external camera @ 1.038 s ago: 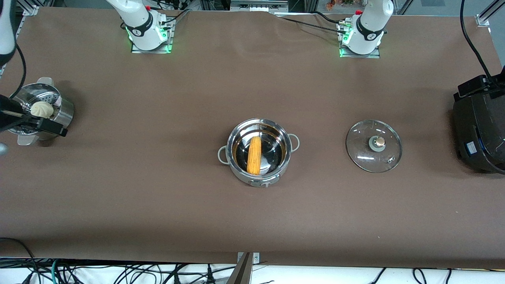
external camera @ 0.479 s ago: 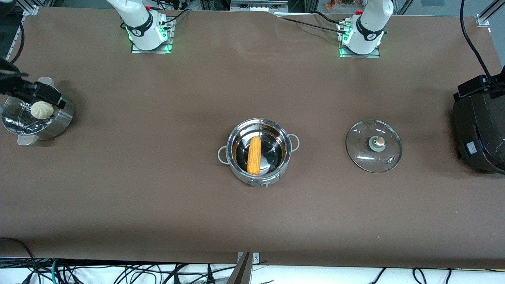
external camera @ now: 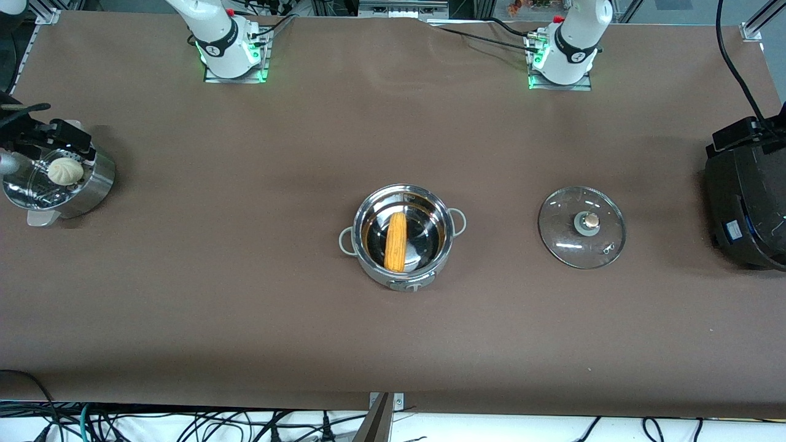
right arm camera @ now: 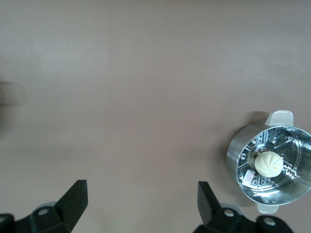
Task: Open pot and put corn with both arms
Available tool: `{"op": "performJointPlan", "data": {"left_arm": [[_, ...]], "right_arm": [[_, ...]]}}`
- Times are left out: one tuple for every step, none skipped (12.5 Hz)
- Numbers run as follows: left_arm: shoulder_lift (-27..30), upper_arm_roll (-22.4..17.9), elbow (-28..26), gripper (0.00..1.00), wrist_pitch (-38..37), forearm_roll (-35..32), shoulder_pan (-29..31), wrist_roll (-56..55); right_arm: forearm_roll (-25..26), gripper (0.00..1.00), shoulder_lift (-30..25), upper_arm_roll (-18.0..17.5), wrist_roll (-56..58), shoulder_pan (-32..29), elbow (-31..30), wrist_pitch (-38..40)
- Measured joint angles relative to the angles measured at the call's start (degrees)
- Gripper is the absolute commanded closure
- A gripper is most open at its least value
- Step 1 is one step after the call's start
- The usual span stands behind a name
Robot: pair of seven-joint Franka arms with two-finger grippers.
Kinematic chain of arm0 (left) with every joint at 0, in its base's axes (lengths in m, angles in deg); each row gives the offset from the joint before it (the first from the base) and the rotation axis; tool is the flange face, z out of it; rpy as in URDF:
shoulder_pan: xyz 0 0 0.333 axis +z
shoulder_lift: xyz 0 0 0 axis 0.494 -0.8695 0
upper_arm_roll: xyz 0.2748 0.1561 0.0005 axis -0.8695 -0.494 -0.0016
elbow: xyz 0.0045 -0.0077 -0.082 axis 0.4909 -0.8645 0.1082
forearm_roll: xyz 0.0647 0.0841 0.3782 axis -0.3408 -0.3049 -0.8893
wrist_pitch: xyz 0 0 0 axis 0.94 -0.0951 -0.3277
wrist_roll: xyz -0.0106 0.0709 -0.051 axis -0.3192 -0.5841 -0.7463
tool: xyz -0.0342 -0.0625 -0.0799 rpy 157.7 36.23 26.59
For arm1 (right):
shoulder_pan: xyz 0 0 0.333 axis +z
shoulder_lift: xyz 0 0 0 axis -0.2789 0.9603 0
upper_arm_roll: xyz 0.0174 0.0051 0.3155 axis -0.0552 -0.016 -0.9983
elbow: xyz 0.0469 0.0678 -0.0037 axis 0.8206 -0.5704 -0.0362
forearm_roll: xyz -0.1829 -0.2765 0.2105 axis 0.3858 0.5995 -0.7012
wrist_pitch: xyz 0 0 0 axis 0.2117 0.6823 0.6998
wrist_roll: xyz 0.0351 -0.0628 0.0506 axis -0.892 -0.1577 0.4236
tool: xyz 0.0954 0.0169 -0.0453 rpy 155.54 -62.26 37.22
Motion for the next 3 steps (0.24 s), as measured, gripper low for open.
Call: {"op": "performJointPlan", "data": {"left_arm": [[0.00, 0.00, 0.00, 0.00, 0.00, 0.00, 0.00, 0.00], [0.00, 0.00, 0.00, 0.00, 0.00, 0.00, 0.00, 0.00], [0.00, 0.00, 0.00, 0.00, 0.00, 0.00, 0.00, 0.00]], "right_arm": [[0.00, 0.00, 0.33, -0.01, 0.01, 0.00, 0.03, -0.05], [0.01, 0.00, 0.45, -0.01, 0.01, 0.00, 0.04, -0.06], [0.01, 0.00, 0.46, -0.01, 0.01, 0.00, 0.06, -0.07]]}}
